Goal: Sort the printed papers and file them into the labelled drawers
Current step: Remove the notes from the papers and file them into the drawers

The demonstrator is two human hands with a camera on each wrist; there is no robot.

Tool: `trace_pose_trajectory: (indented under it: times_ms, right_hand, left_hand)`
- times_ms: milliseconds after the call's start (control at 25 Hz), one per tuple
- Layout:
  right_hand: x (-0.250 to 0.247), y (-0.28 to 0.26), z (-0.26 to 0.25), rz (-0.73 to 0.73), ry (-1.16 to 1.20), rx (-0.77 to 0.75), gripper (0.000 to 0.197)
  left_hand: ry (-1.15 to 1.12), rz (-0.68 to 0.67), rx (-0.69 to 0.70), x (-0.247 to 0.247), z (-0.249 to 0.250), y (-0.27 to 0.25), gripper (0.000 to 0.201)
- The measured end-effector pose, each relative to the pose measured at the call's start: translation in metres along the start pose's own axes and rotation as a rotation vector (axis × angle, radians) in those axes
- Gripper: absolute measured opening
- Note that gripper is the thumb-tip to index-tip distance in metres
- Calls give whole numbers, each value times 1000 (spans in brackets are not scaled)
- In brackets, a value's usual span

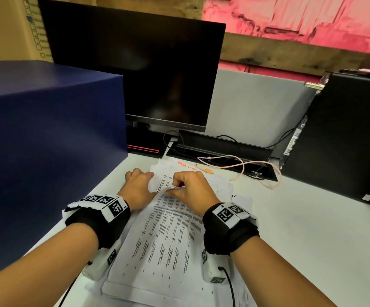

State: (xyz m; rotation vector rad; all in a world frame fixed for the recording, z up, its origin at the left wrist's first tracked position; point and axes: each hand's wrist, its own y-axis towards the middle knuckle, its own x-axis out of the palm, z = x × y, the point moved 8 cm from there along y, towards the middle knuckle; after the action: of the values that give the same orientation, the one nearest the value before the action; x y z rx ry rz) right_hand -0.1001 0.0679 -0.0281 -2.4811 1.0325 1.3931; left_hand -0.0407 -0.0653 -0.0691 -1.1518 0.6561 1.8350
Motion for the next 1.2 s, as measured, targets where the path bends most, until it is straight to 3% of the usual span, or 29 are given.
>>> trace_pose_trajectory:
  times_ms: [320,560,680,840,960,1120,1200]
  right_hand:
    - [6,1,9,-67,45,43,17]
    - [7,1,8,-60,48,26,16]
    - [3,1,4,-29,14,15,22]
    - [2,0,4,-16,21,38,13]
    - [-3,0,5,61,-21,90,10]
    - [-20,-5,16,175,-19,265,22]
    - [-23,-7,18,187,64,274,36]
  left_hand:
    - [-50,-21,-115,4,-9,3,69]
    - [-61,16,-72,-5,-3,-1,63]
    - [-161,62,-18,-10,3,-4,47]
    - [-174,32,137,-16,21,-11,7]
    - [-160,20,118,-16,21,-11,39]
    - [-123,-20,147,-9,25,-11,40]
    - [-142,-48,161,-6,27,-13,38]
